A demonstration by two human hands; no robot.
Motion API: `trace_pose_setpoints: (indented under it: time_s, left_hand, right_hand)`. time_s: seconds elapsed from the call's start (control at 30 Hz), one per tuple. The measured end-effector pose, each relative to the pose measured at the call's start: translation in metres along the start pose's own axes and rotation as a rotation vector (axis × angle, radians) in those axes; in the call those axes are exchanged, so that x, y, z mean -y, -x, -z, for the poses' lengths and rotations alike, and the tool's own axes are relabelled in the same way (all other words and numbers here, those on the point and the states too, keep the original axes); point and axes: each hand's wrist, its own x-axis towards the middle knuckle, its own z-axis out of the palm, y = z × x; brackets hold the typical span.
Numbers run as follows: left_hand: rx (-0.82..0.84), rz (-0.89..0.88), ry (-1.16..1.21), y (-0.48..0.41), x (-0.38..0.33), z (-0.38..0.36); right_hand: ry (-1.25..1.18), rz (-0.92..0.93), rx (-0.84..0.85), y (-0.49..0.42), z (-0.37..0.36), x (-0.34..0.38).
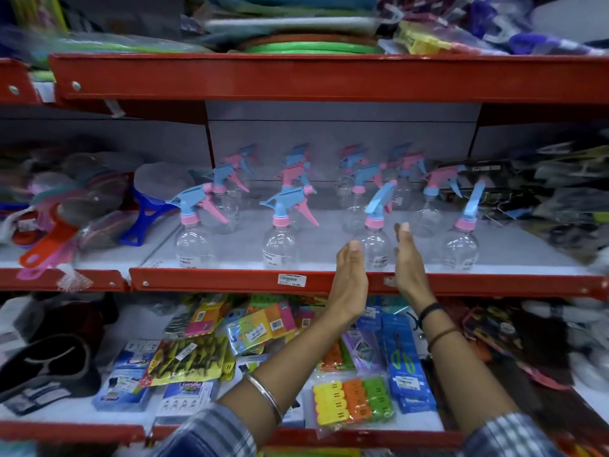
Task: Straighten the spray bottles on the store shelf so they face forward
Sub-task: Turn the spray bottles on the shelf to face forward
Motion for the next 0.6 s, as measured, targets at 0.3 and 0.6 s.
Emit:
trace_pose_setpoints:
  time_s: [0.3, 0.6]
  left_hand:
    - [-0.144, 0.06, 0.051, -0.01, -0.002, -0.008]
    - [-0.158, 0.094, 0.024, -0.024, -0.005, -0.004]
  right_hand:
    - [-0.048, -0.077, 0.155, 0.004, 0.011, 0.004]
    - [-0.02, -0.036, 0.095, 0.015, 0.008, -0.005]
